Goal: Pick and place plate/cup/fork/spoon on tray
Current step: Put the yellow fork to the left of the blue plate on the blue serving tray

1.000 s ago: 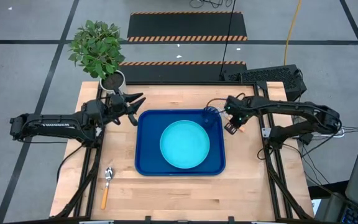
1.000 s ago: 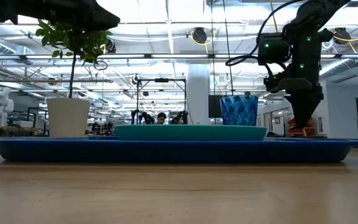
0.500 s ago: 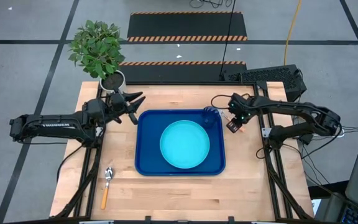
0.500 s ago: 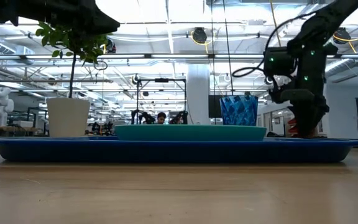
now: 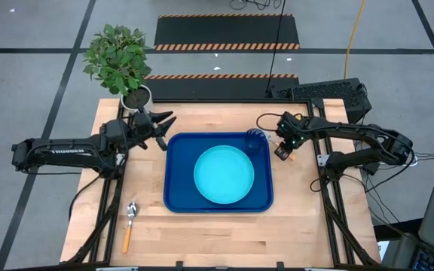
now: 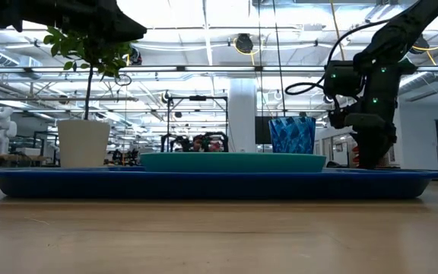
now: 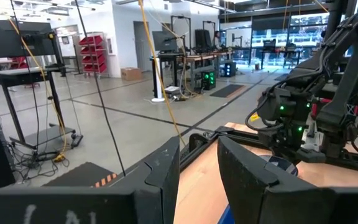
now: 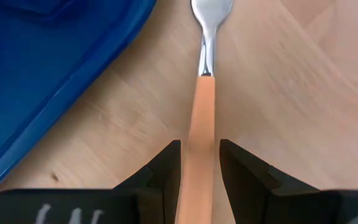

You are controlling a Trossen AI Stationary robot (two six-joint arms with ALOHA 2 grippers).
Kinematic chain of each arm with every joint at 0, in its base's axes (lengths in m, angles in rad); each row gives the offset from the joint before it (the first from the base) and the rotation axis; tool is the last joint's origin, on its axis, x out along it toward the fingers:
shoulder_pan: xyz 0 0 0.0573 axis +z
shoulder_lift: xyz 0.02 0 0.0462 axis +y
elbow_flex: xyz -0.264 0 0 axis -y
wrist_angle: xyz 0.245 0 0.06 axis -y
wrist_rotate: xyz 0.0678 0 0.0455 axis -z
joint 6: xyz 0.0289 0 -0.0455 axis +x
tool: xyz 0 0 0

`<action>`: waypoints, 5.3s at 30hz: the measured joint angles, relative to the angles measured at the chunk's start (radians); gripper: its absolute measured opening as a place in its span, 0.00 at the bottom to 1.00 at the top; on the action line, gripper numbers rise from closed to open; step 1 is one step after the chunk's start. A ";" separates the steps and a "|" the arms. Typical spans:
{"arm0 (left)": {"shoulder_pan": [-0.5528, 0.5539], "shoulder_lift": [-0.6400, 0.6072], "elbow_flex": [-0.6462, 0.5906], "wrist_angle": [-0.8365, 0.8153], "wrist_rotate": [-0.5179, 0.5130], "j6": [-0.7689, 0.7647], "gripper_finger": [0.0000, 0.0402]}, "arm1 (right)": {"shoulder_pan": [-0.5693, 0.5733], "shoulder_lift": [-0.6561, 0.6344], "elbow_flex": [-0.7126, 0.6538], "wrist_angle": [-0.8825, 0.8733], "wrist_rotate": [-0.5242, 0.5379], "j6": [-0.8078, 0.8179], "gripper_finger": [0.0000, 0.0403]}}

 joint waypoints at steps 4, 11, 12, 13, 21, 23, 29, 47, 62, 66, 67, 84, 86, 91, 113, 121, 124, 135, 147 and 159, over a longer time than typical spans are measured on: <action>0.000 0.000 0.000 -0.003 0.000 0.002 0.28 | 0.000 0.000 -0.014 0.033 0.006 -0.011 0.26; 0.000 0.000 0.000 -0.004 0.000 0.003 0.28 | 0.000 -0.003 -0.101 0.140 0.006 -0.020 0.26; 0.000 0.000 0.000 -0.003 0.000 0.003 0.28 | 0.000 -0.004 -0.103 0.138 0.010 -0.018 0.26; 0.001 0.000 0.000 -0.003 0.000 0.003 0.28 | 0.000 -0.003 -0.103 0.134 0.022 -0.015 0.25; 0.006 0.000 0.000 -0.003 0.000 0.002 0.28 | 0.002 -0.002 -0.106 0.145 0.028 -0.048 0.08; 0.006 0.000 0.000 -0.003 0.000 -0.001 0.28 | 0.003 -0.002 -0.106 0.149 0.030 -0.045 0.08; 0.006 0.000 0.000 -0.004 0.000 -0.002 0.28 | 0.004 -0.021 -0.107 0.171 0.088 -0.037 0.08; 0.006 0.001 0.000 -0.005 0.012 0.017 0.28 | 0.003 -0.317 -0.100 0.207 0.187 -0.021 0.08; 0.006 0.003 0.000 0.000 0.186 0.040 0.28 | 0.088 -0.428 -0.098 0.594 0.102 -0.179 0.08; 0.006 0.003 0.000 0.034 0.180 0.023 0.28 | 0.134 -0.415 -0.098 0.717 0.139 -0.207 0.08; 0.006 0.003 0.000 0.047 0.167 0.013 0.28 | 0.146 -0.411 -0.098 0.754 0.163 -0.222 0.08; 0.006 0.187 0.000 0.272 -0.036 0.054 0.28 | 0.308 -0.206 -0.097 1.463 0.168 -0.429 0.08; 0.008 0.234 0.000 0.306 0.045 0.085 0.28 | 0.316 -0.170 -0.091 1.477 0.110 -0.429 0.08; 0.039 0.321 0.000 0.433 0.344 0.096 0.28 | 0.332 -0.097 -0.056 1.478 0.016 -0.430 0.08; 0.053 0.714 0.325 0.280 0.652 -0.011 0.28 | 0.443 -0.044 -0.017 1.479 -0.239 -0.458 0.08; 0.031 0.840 0.438 0.278 0.688 -0.013 0.28 | 0.451 -0.029 -0.017 1.475 -0.238 -0.482 0.08; 0.024 0.847 0.450 0.279 0.718 -0.017 0.28 | 0.450 -0.029 -0.017 1.475 -0.238 -0.482 0.08; -0.006 0.848 0.453 0.298 0.503 0.008 0.28 | 0.450 -0.029 -0.018 1.406 0.098 -0.496 0.08; -0.046 0.847 0.462 0.391 0.159 -0.118 0.28 | 0.516 -0.015 -0.018 1.349 0.724 -0.775 0.08; -0.096 0.847 0.462 0.413 0.047 -0.073 0.28 | 0.559 0.046 -0.018 1.429 0.790 -1.048 0.08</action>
